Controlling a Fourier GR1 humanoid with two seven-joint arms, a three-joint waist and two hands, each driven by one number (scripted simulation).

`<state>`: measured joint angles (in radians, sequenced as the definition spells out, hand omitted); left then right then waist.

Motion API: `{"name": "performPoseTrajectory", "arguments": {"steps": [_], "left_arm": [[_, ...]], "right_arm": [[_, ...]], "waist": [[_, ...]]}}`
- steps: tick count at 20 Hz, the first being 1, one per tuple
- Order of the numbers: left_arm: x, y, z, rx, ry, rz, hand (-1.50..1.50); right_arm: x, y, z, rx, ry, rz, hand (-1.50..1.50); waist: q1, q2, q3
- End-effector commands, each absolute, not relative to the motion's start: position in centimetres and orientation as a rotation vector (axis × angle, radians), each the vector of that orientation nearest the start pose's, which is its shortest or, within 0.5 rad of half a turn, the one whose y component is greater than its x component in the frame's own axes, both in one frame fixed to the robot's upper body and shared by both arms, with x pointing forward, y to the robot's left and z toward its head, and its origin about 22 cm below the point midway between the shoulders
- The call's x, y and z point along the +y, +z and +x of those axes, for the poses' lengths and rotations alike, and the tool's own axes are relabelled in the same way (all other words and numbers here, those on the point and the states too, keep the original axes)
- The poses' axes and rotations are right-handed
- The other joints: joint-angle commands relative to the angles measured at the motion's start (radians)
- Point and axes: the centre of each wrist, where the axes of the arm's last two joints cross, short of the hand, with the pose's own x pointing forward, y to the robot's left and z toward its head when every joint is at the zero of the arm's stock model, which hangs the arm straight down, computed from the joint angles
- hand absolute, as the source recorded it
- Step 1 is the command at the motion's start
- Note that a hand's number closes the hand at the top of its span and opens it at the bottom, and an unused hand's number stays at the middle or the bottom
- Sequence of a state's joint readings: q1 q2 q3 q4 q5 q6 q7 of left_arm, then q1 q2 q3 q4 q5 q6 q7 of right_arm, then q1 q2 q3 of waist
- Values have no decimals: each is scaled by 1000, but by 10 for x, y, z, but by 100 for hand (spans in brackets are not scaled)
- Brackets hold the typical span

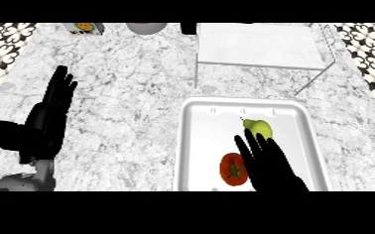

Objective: Pick the tomato from the tray and place it in the tiered shelf

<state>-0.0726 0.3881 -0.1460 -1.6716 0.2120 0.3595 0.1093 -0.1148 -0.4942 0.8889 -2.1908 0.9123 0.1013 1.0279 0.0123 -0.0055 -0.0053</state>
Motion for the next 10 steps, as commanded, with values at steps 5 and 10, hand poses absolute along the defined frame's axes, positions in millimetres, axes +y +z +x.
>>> {"name": "performPoseTrajectory", "arguments": {"steps": [5, 10], "left_arm": [[273, 57, 248, -1609, 23, 250, 0], [288, 55, 249, -1599, 28, 265, 0]], "right_arm": [[-86, 87, 140, -1005, 1216, -1109, -150], [-80, 97, 162, -1012, 1166, -1101, -150]], "waist": [[-8, 1, 3], [-8, 5, 4]]}}
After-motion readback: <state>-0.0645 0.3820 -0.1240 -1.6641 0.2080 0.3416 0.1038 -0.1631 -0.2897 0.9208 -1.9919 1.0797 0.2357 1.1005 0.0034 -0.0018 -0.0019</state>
